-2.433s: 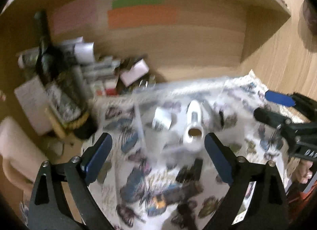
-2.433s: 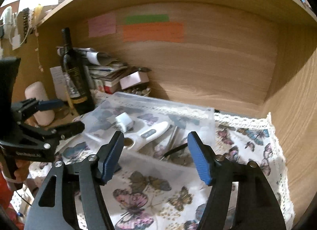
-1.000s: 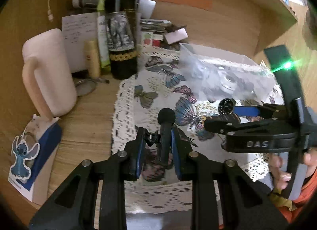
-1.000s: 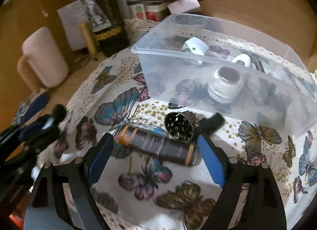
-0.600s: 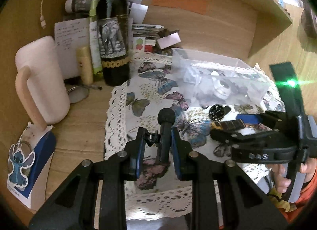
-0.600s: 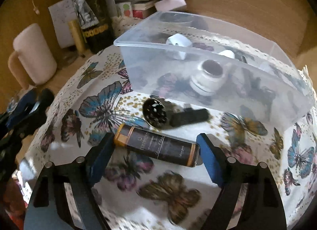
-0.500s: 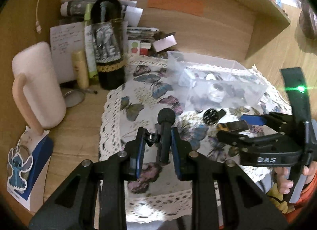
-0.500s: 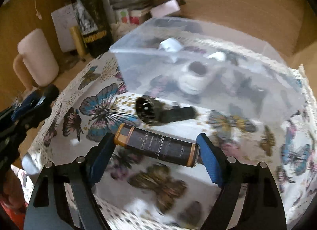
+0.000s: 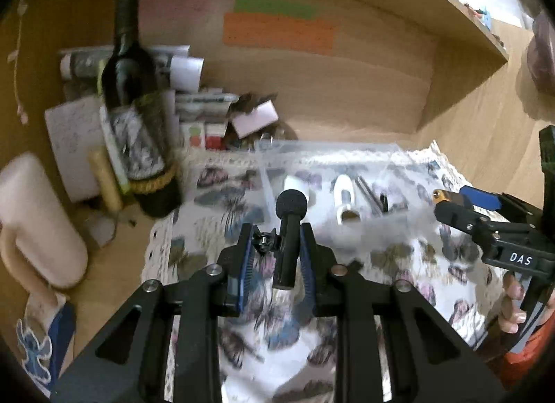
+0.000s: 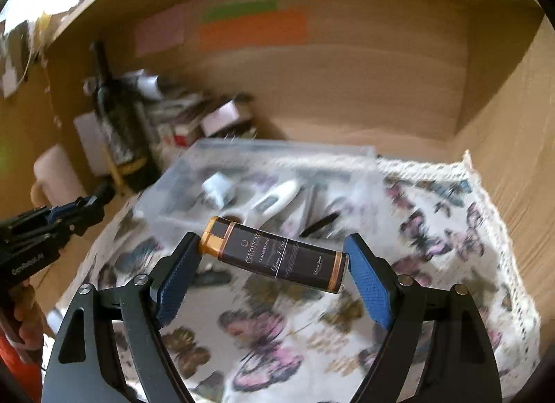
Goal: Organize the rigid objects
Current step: 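Release the black piece into the box with the left tool while the right tool drops the cylinder in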
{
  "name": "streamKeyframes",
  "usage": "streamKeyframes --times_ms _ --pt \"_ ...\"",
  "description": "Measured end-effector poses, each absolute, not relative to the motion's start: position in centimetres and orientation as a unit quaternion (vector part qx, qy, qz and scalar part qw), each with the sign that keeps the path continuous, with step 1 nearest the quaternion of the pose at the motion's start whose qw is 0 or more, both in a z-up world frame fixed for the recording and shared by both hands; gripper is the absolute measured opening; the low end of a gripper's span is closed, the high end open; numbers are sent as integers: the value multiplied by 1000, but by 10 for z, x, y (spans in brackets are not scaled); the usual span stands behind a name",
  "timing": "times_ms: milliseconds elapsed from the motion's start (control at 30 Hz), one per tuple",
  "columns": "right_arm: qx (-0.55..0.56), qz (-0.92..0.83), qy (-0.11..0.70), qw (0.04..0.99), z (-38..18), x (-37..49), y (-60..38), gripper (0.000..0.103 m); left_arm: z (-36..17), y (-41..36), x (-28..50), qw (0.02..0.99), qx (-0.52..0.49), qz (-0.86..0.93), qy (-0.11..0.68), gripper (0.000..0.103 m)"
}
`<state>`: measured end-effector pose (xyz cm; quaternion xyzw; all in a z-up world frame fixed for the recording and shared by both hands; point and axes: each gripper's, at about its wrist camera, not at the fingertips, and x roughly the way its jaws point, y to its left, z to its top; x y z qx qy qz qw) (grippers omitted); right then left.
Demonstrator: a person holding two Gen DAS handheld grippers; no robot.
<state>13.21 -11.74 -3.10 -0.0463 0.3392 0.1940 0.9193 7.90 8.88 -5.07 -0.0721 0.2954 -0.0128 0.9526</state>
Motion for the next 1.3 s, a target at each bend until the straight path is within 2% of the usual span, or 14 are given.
streamKeyframes --times_ms 333,700,933,1300 --pt "-54 195 322 925 -20 172 -130 82 -34 72 138 950 -62 -14 305 25" --pt "-69 213 369 902 -56 206 -112 82 -62 58 188 930 -43 -21 363 25" --pt "-81 222 393 889 -76 214 -100 82 -83 60 205 918 -51 -34 391 25" --pt "-94 222 401 884 -80 214 -98 82 -82 55 205 916 -52 -42 395 27"
